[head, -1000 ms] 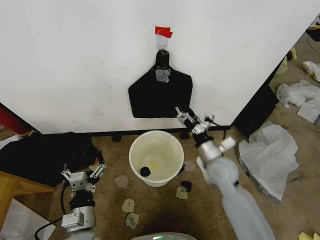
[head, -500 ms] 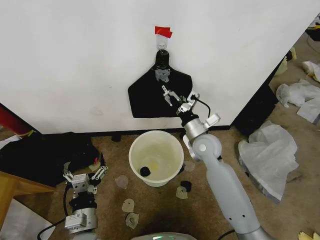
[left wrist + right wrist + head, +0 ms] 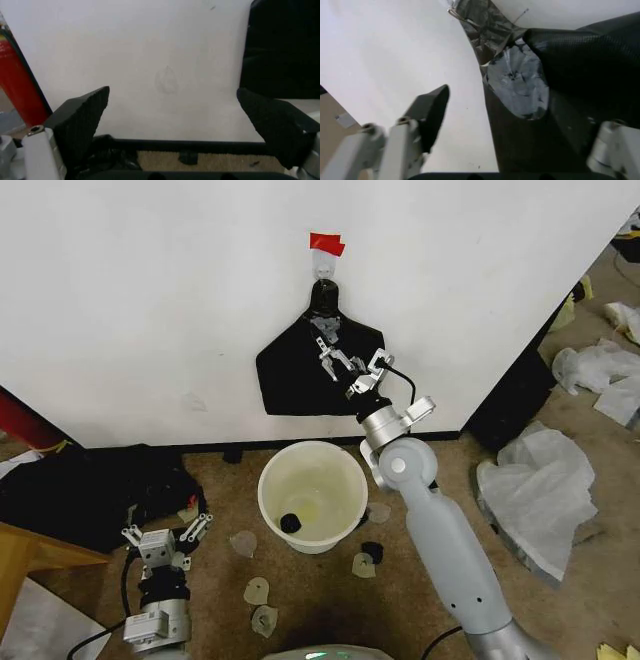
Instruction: Place the garbage bag over the trash bin.
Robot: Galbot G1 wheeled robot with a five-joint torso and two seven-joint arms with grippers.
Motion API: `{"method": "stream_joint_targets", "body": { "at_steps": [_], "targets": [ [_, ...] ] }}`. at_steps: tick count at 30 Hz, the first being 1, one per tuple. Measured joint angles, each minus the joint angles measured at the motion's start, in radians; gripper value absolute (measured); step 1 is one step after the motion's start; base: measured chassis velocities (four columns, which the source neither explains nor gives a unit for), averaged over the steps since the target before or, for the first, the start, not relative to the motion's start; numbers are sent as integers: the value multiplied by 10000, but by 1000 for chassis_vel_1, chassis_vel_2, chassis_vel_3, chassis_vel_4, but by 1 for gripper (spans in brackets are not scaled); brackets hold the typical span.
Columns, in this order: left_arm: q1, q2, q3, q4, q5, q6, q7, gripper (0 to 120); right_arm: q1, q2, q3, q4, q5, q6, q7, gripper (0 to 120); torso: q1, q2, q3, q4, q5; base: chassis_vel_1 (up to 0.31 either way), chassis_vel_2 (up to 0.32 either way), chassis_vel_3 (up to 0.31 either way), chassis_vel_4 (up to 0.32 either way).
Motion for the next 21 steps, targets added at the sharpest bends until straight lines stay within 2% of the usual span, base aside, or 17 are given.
{"method": "stream_joint_targets", "body": {
  "at_steps": [5,6,9,13,18,21],
  "targets": [
    [80,-58,0,-138,32,-11,3,100,0,11,45,-10,2,-18,-20,46,0,1,0,-2,-1,0,0,0,0],
    [80,-58,0,-138,32,-11,3,100,0,11,45,-10,2,-18,-20,46,0,1,0,-2,-1,0,0,0,0],
    [92,-65,0,-159,32,-17,-5,100,51,5,45,-22,24,-39,7,32,0,1,0,-2,-2,0,0,0,0],
    [102,-69,1,-175,32,-25,-14,100,60,6,45,-32,57,-47,71,22,0,1,0,-2,-2,0,0,0,0],
    [86,-43,-3,-187,17,-31,-33,100,69,5,109,-71,139,-61,217,0,0,1,0,-2,-1,0,0,0,0],
    [61,-38,-3,-187,5,-29,-42,100,71,-6,129,-82,141,-61,259,0,0,1,0,-2,-2,0,0,0,0]
  ]
}}
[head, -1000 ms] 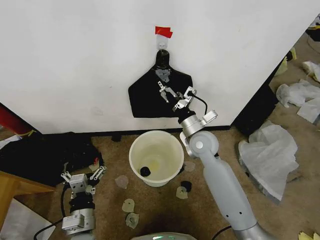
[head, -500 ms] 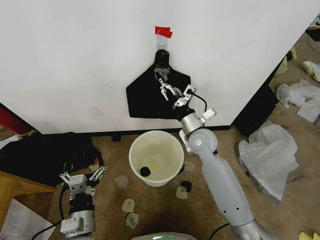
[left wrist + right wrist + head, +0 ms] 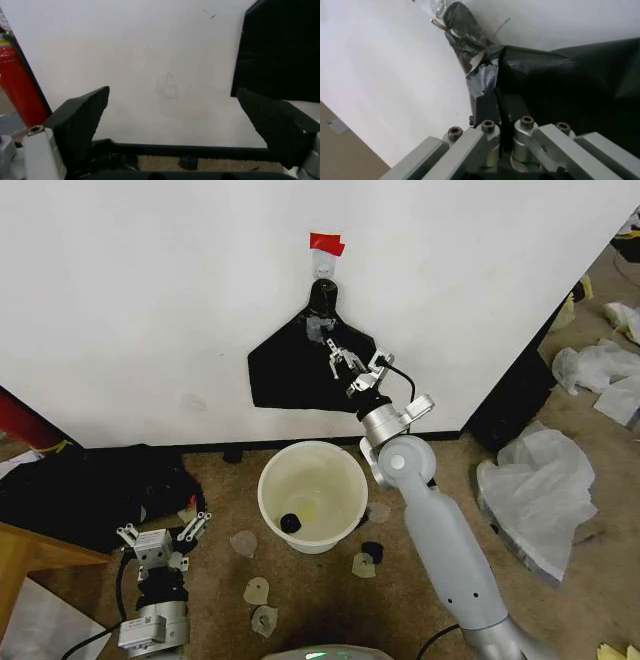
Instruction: Place the garbage bag over the trash bin.
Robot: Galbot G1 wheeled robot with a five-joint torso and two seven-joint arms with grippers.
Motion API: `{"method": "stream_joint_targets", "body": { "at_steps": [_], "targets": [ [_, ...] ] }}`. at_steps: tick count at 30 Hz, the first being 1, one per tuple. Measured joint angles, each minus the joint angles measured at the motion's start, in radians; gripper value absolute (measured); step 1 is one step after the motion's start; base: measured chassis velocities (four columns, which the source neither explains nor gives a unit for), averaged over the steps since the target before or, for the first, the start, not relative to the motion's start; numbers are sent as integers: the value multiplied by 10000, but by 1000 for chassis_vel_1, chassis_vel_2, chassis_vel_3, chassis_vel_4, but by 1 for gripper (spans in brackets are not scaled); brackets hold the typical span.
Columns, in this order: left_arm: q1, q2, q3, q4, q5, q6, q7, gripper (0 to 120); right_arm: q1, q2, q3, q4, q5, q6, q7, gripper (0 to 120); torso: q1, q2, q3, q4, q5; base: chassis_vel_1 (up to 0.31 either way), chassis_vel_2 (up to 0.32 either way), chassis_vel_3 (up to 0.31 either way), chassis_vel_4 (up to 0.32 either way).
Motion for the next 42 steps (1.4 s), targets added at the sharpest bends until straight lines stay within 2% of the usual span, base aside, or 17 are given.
{"method": "stream_joint_targets", "body": {
  "at_steps": [8,21,28,35,42],
  "targets": [
    [-77,40,25,30,-51,14,-36,100,-174,-39,13,154,-179,-1,65,0,0,0,0,1,0,0,0,0,0],
    [-325,185,187,273,-223,69,-106,100,-2751,-609,37,1965,-1890,283,-295,0,0,0,0,-1,1,0,0,0,0],
    [-409,266,290,340,-263,77,-110,100,-4211,-916,400,2831,-2817,650,-615,0,-1,1,-1,1,0,0,0,0,0],
    [-486,389,301,339,-393,81,-115,100,-5484,-1161,609,3057,-3624,1274,-769,0,-1,0,-1,0,2,0,0,0,0],
    [-505,387,330,360,-408,78,-116,100,-6392,-1016,556,3195,-4660,1797,-851,0,-1,0,-1,1,1,0,0,0,0]
  ]
}}
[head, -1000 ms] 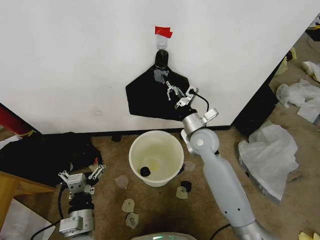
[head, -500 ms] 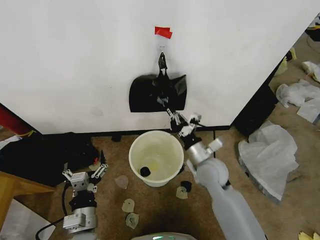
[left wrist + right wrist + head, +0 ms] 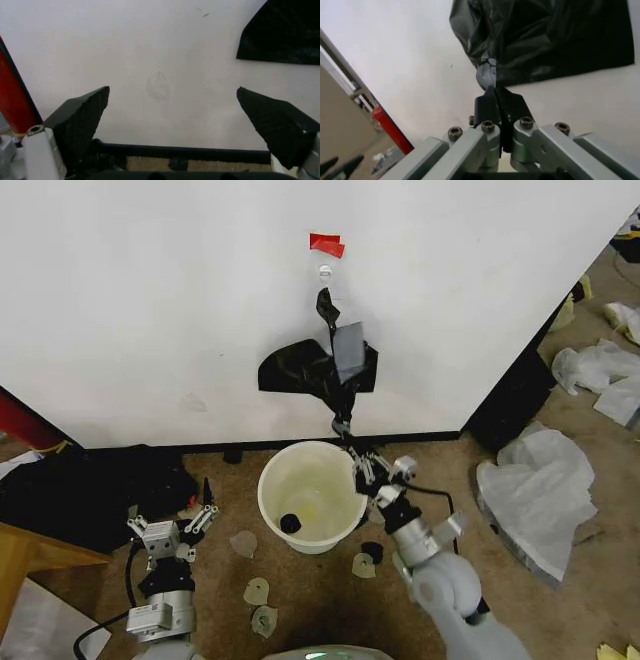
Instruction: Place the garbage bag over the trash bin.
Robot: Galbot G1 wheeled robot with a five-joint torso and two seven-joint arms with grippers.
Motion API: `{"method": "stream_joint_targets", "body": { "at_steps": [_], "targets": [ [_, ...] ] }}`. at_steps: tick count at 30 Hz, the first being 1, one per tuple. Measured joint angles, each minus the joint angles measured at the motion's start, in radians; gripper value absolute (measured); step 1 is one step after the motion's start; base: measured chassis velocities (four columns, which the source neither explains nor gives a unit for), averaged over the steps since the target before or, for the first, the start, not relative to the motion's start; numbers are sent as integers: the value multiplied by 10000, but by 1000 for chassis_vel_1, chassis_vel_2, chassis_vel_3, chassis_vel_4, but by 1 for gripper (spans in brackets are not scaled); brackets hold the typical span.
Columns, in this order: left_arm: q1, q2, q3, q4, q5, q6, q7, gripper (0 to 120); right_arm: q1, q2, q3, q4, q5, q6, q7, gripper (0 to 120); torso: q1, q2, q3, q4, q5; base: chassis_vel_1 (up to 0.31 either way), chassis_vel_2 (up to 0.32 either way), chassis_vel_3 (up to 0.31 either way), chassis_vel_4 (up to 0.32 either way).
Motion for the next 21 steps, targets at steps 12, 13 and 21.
{"method": "stream_joint_targets", "body": {
  "at_steps": [12,13,21],
  "targets": [
    [-184,52,-5,141,-147,-8,-12,100,-1487,403,108,-233,-1619,1190,-167,0,0,0,1,0,-1,0,0,0,0],
    [-198,52,7,152,-151,-7,-11,100,-1651,440,110,-228,-1795,1372,-179,0,0,0,1,0,-1,0,0,0,0],
    [-240,75,-27,194,-218,-4,-12,100,-2819,614,238,-317,-2523,2703,-687,0,0,0,1,-2,-1,0,0,0,0]
  ]
}}
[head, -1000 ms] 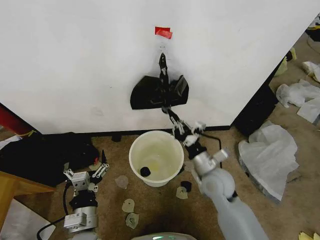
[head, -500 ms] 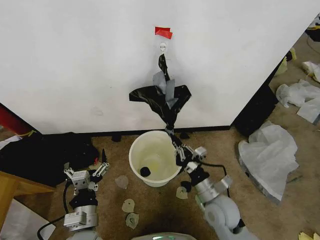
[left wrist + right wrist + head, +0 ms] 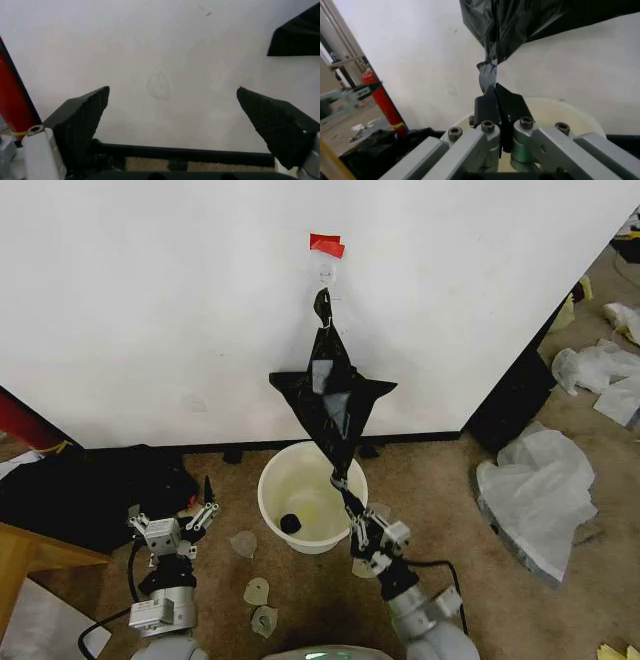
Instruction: Place the garbage bag over the trash bin.
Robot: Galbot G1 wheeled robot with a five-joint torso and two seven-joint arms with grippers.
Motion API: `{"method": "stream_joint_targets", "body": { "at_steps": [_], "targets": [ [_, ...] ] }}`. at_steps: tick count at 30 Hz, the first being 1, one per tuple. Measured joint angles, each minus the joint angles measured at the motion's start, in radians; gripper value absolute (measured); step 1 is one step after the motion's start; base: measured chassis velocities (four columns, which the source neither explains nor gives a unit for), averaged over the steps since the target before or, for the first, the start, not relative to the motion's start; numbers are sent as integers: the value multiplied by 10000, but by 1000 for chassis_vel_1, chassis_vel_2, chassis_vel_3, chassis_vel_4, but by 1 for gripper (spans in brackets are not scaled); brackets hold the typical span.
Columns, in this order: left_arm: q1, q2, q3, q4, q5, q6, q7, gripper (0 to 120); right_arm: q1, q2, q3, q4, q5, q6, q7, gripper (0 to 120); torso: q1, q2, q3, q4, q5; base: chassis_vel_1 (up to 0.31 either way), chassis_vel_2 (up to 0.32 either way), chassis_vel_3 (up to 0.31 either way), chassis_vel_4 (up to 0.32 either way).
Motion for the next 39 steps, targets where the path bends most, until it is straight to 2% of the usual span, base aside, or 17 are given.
{"method": "stream_joint_targets", "body": {
  "at_steps": [15,23,31,39],
  "targets": [
    [171,-152,-129,-96,38,-50,-13,100,-1420,215,291,-699,-89,1989,-1208,0,0,0,0,1,0,0,0,0,0],
    [298,-257,-141,-156,149,-108,-21,100,-1793,177,402,-987,-30,2569,-1481,0,1,0,1,1,0,0,0,0,0],
    [350,-281,-147,-188,217,-171,-37,100,-1807,77,390,-961,64,2628,-1426,0,1,0,1,0,0,0,0,0,0],
    [237,66,14,-586,-135,116,-56,100,-672,-3,7,3,254,1404,-609,0,1,0,1,-1,-2,0,0,0,0]
  ]
}}
